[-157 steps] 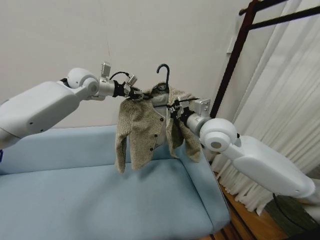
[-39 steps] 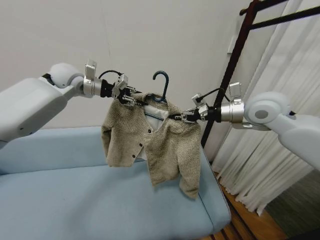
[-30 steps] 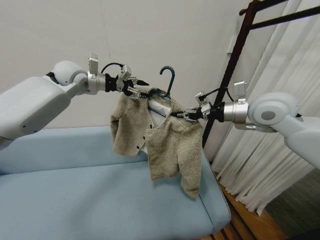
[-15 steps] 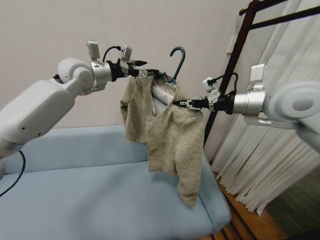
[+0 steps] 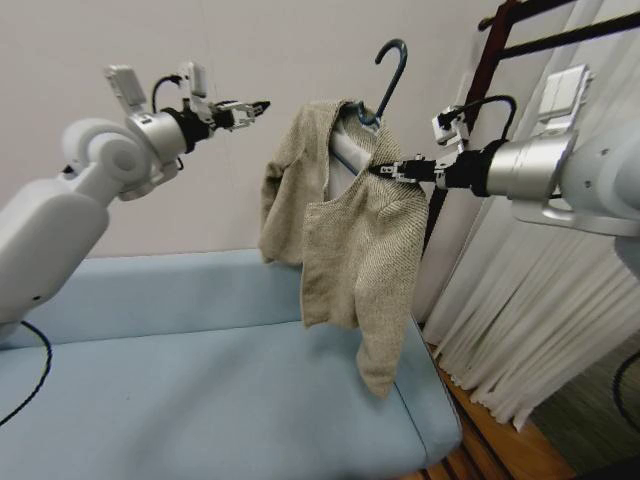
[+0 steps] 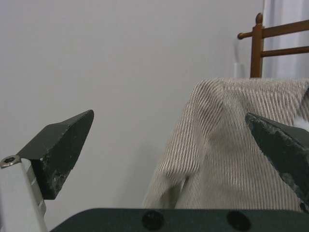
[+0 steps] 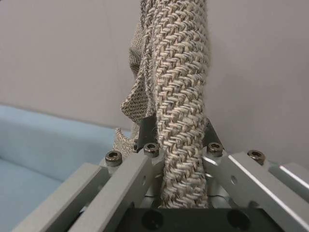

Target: Pick up the clothes from the sofa and hang them on the clothes hanger.

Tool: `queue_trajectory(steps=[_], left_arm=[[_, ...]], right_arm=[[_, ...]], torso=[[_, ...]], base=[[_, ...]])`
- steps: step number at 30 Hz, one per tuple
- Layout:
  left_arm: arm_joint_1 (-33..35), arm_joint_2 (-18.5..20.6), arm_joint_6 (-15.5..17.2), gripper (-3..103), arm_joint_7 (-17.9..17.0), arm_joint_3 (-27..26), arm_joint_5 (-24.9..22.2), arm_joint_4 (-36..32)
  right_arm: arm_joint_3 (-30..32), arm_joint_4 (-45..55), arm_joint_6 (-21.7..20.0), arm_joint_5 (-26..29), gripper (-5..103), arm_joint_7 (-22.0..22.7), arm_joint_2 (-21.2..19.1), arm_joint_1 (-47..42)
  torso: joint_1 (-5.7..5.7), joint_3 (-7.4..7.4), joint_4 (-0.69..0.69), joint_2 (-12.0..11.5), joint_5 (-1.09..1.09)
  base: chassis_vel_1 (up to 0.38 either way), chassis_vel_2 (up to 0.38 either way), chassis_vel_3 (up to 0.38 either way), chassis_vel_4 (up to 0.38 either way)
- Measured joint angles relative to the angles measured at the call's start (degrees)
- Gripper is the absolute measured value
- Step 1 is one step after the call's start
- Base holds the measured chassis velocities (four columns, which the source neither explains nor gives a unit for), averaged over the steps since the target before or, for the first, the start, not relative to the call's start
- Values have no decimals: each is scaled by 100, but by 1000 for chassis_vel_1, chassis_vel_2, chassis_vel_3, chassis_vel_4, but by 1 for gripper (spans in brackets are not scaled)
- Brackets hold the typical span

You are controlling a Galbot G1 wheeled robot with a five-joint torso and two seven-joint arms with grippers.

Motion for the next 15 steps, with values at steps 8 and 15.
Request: queue_trajectory(steps=[8, 15], left_arm=[[2620, 1363, -291, 100, -39, -1991, 255, -1175], [3291, 1558, -327, 100, 6, -2660, 328, -1323]], right_arm=[[-295, -598, -2, -1173, 5, -672, -69, -7], [-457, -735, -6, -2381, 5, -992, -467, -422]], torso=[[0, 1, 6, 0, -2], [0, 0, -6, 0, 6]], base=[[0, 0, 0, 0], [0, 0, 0, 0]])
